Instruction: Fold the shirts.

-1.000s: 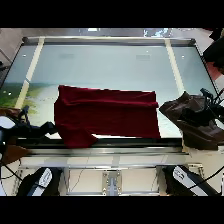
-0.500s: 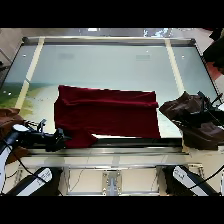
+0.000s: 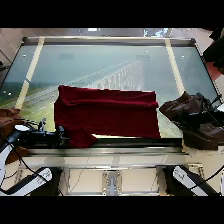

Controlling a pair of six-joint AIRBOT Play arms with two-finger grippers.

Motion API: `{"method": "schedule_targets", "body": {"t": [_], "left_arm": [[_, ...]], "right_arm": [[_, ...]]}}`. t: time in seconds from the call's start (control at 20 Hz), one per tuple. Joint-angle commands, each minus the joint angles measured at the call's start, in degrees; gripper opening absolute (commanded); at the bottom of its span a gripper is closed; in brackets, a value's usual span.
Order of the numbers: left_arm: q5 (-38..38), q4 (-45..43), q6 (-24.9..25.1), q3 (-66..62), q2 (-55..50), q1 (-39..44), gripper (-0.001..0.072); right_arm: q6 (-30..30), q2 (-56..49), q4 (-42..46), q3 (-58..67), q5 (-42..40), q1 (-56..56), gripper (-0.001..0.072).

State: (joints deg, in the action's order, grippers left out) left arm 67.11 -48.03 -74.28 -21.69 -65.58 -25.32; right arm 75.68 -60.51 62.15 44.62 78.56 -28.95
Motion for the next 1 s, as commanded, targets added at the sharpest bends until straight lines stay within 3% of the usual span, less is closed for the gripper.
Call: {"method": "schedule_targets", "body": {"t": [0.0, 0.15, 0.3, 0.7, 0.85, 0.95], "left_arm": [[-0.02, 0.33, 1.51, 0.04, -0.07, -0.04, 0.0016], [0.61, 0.35, 1.51, 0.04, -0.04, -0.04, 0.0016], [2.54, 0.33, 1.97, 0.04, -0.04, -0.04, 0.0017], [2.80, 0.59, 2.80, 0.02, -0.04, -0.04, 0.0016], [2.78, 0.59, 2.80, 0.04, -0.04, -0.04, 0.0016], [2.78, 0.59, 2.80, 0.04, -0.04, -0.04, 0.0016]], "right_arm": [[1.84, 0.02, -3.85, -9.18, 0.00, 0.07, 0.0383], [0.42, 0.02, -17.73, -23.89, -1.25, 0.07, 0.0383], [-0.26, 0.02, -25.03, -32.96, -7.74, 0.07, 0.0393], [0.13, 0.02, -36.96, -35.32, -24.81, 0.07, 0.0382], [1.75, 0.00, -36.35, -35.34, -25.35, 0.07, 0.0264], [1.75, 0.00, -36.35, -35.34, -26.23, 0.07, 0.0239]]}}
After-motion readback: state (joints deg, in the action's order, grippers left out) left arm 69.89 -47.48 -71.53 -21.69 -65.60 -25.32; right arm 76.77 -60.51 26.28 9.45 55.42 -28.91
